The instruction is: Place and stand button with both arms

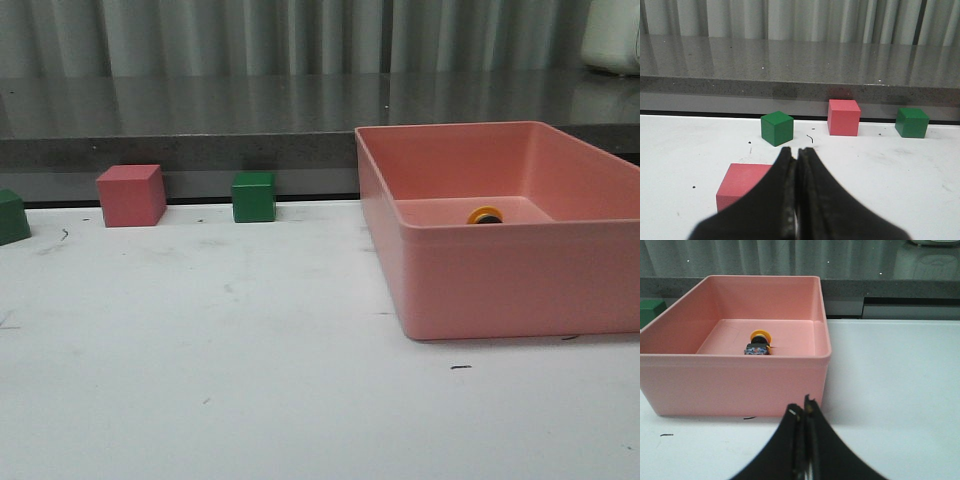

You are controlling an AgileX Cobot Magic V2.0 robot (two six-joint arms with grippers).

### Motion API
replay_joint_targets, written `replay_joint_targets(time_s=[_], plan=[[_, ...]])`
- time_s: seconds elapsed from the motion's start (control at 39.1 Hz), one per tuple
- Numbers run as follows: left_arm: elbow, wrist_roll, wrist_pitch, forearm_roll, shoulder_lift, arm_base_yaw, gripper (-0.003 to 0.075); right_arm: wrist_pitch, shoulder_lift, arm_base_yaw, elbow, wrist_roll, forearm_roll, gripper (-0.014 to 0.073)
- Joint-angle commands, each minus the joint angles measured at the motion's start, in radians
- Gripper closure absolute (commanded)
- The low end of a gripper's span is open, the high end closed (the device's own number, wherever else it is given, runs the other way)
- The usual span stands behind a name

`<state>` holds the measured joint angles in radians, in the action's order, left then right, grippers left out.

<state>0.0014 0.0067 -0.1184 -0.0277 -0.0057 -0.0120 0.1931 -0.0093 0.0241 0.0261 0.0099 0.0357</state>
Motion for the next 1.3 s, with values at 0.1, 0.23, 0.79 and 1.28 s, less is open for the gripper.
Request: replay_joint_targets(time_s=[0.1,0.23,0.79,1.28], plan=[[0.01,-0.007,0.086,-0.008,-0.023,-0.002,0.0741,-0.077,-0.019,-0.004,-0.004,-0.01,-0.001,0.0654],[0.01,-0.007,0.086,-0.008,-0.023,-0.002,0.0741,-0.077,-0.019,-0.004,-0.004,-0.01,-0.001,0.0654],[0.01,-0.007,0.086,-0.008,-0.023,-0.002,0.0741,-0.077,-0.019,-0.004,-0.004,-0.01,-0.001,0.0654],[-0.009,-0.007,0.345,-0.058,-0.019,-0.002,0.0741,-0.205,-0.019,-0.004,-0.03,-0.01,0.004,0.0653]])
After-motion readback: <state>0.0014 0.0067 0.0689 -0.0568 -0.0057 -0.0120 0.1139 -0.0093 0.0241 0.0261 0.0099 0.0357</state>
